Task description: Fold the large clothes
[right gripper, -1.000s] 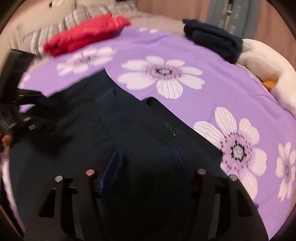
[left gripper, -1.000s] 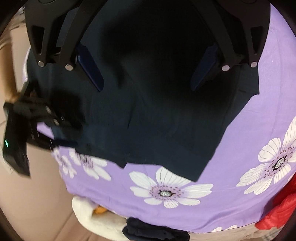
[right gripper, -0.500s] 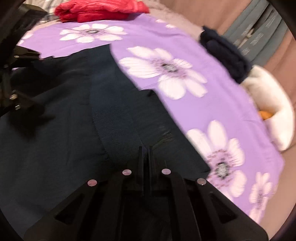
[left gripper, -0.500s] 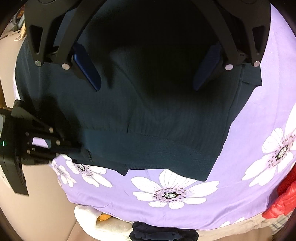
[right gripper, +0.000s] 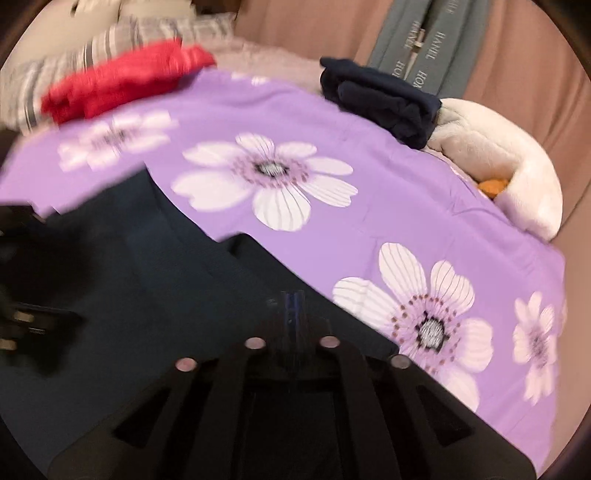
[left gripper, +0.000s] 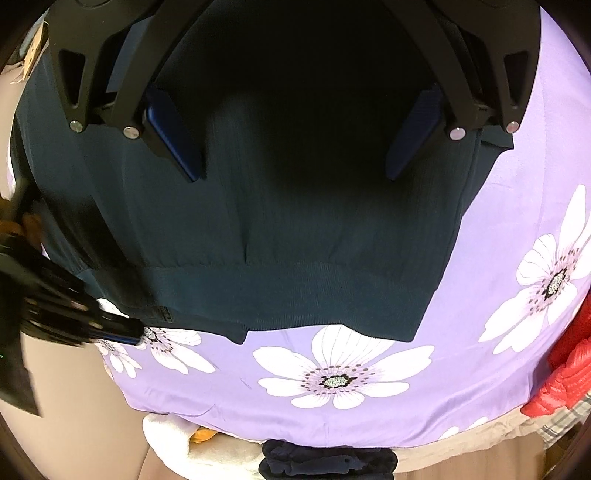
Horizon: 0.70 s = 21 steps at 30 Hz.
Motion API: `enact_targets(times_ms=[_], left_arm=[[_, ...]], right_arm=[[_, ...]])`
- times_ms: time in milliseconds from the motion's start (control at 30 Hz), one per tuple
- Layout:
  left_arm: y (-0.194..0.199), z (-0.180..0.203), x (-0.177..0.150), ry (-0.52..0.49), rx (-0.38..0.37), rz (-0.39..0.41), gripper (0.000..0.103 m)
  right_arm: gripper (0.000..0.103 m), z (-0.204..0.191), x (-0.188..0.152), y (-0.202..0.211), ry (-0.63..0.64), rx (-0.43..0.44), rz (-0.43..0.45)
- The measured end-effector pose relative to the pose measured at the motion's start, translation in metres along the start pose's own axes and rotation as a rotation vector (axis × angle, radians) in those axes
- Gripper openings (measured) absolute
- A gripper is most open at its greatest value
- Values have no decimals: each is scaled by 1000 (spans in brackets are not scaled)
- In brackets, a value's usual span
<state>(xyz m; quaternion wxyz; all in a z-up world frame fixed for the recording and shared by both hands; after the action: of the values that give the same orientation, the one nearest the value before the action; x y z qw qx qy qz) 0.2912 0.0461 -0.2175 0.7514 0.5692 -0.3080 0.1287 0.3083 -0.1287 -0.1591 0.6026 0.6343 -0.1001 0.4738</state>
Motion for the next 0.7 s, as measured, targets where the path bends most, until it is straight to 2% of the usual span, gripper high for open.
enact_targets(times_ms=[33,67,100,167,267,367,433,533,700], left_arm=[[0,0,0,1,4,4,101],[0,0,-1,3,6,5,101],[-1,0,-1,5,9,4,101],[-2,0,-2,2,19,5,101],[-4,4,-4,-28,49,5,101],[-8,7,-7,-66,76,-2,101],[-9,5,-8,-72,83,-3,101],[-7,0,-11,-65,95,0,101],[2,-16,-19,-19,122,1,101]], right_arm=[[29,0,-2,11,-28,33,11],[50,-1,-6,18,-47,56,17],[59,-5,-11,26,-63,87,26],[59,-18,-26,37,-55,141,12],[59,-27,-48,32,-54,119,-72],[59,-8,-68,15,-141,58,-158],[58,6,-77,16,-199,23,-165],[58,35,-93,21,-268,-78,-184],[57,63,-114,44,-350,-165,-190]])
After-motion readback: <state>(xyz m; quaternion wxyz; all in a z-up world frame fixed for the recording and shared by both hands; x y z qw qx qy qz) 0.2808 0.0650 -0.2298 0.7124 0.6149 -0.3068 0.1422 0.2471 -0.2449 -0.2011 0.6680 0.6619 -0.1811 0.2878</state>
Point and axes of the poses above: each gripper's, at about its wrist camera, not at the fingertips, and y roughly against the way its jaws point, z to its right, x to its top, the point moved 3 cm from there along -y, roughly the way its jaws point, and after that the axes turned 5 degrees about z, right-handed, at the moved point
